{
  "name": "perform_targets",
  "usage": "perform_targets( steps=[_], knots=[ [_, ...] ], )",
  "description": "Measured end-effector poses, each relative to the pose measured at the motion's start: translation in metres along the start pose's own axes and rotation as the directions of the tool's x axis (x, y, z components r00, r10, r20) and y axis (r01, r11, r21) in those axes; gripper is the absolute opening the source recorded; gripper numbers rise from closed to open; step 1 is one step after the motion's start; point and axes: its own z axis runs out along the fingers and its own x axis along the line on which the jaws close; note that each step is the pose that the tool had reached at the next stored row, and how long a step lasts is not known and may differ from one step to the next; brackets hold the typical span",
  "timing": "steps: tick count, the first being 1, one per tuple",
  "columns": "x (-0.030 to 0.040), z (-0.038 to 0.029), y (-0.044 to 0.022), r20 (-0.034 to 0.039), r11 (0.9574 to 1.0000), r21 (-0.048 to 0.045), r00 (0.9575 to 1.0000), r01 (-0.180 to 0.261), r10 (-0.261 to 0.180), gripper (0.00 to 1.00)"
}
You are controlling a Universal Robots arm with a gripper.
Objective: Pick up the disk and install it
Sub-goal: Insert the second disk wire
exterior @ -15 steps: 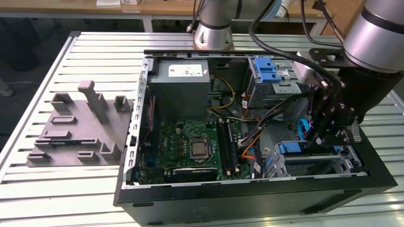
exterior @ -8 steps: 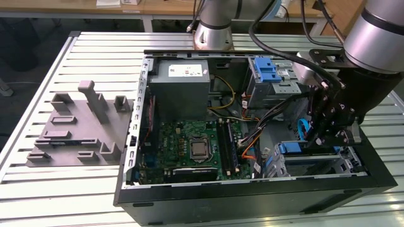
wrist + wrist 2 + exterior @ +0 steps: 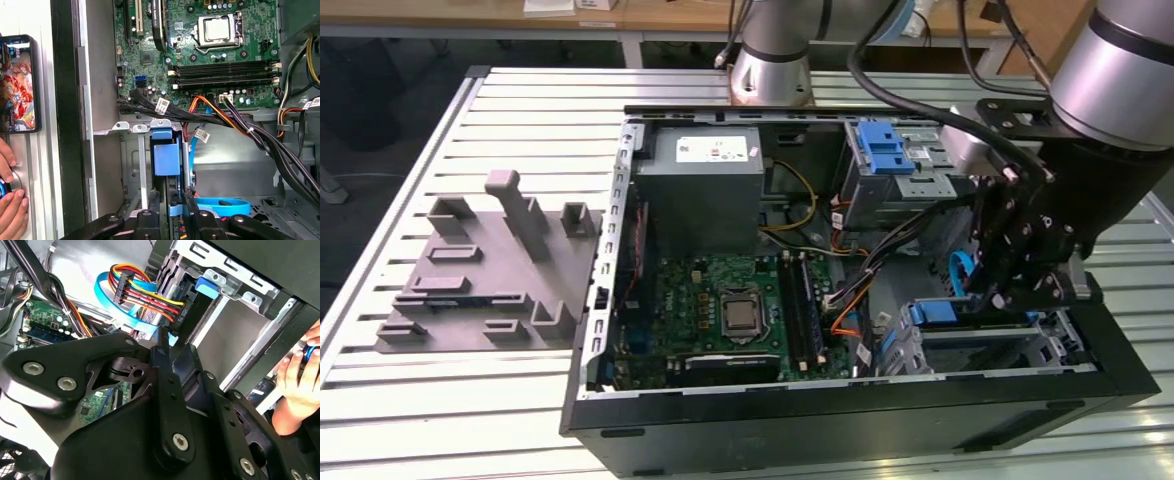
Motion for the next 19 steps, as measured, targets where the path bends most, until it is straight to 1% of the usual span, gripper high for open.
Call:
perform_targets(
  steps=[9,11,13,14,15,16,19],
  knots=[
    [0.0010,-0.0114,-0.0001,-0.0001,1.0000,-0.0019,1.0000,0.000,0.000,0.32],
    [0.0011,-0.0120,-0.0001,0.0001,1.0000,-0.0025,1.0000,0.000,0.000,0.31],
    [0.0011,-0.0120,-0.0001,0.0001,1.0000,-0.0026,1.0000,0.000,0.000,0.18],
    [0.0011,-0.0120,-0.0001,0.0001,1.0000,-0.0026,1.0000,0.000,0.000,0.18],
    [0.0011,-0.0121,-0.0001,-0.0001,1.0000,-0.0026,1.0000,0.000,0.000,0.12],
    [0.0011,-0.0121,-0.0001,-0.0001,1.0000,-0.0026,1.0000,0.000,0.000,0.11],
    [0.0011,-0.0121,-0.0001,-0.0001,1.0000,-0.0027,1.0000,0.000,0.000,0.11]
  ],
)
